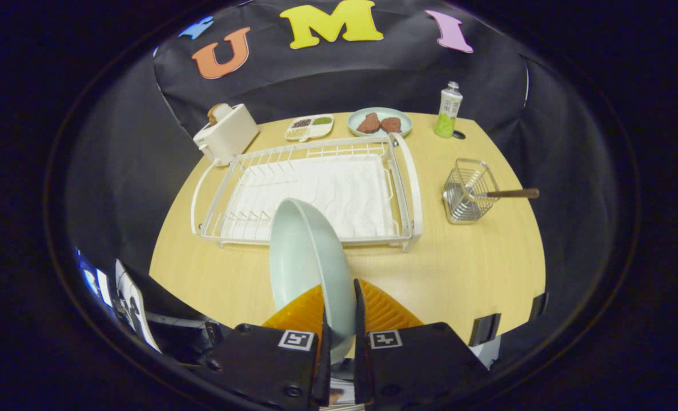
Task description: Take the plate from the dish rack, then take the spoon from the basket and place it into the plate.
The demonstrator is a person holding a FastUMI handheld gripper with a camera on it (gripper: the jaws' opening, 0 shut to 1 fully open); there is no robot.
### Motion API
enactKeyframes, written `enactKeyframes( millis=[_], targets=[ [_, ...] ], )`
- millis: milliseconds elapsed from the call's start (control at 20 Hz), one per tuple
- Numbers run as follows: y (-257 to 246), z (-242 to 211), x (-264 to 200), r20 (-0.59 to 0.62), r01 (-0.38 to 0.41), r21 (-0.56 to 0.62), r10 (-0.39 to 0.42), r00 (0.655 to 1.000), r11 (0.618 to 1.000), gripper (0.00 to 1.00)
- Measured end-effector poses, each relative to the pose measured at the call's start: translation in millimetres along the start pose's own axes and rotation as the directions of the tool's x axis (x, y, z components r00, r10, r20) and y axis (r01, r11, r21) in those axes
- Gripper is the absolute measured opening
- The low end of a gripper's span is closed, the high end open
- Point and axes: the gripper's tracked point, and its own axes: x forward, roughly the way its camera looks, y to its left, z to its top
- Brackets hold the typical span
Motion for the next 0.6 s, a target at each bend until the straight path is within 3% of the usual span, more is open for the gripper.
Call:
enactKeyframes(
  millis=[200, 300, 400, 600],
  targets=[
    [-12, -32, 24, 0.001, -0.071, 0.146, 0.071, 0.997, 0.987, 0.22],
    [-26, -47, 35, -0.001, -0.067, 0.172, 0.068, 0.998, 0.983, 0.23],
    [-27, -56, 42, 0.005, -0.122, 0.211, 0.124, 0.992, 0.970, 0.24],
    [-44, -68, 57, -0.018, -0.095, 0.233, 0.102, 0.995, 0.968, 0.32]
  ],
)
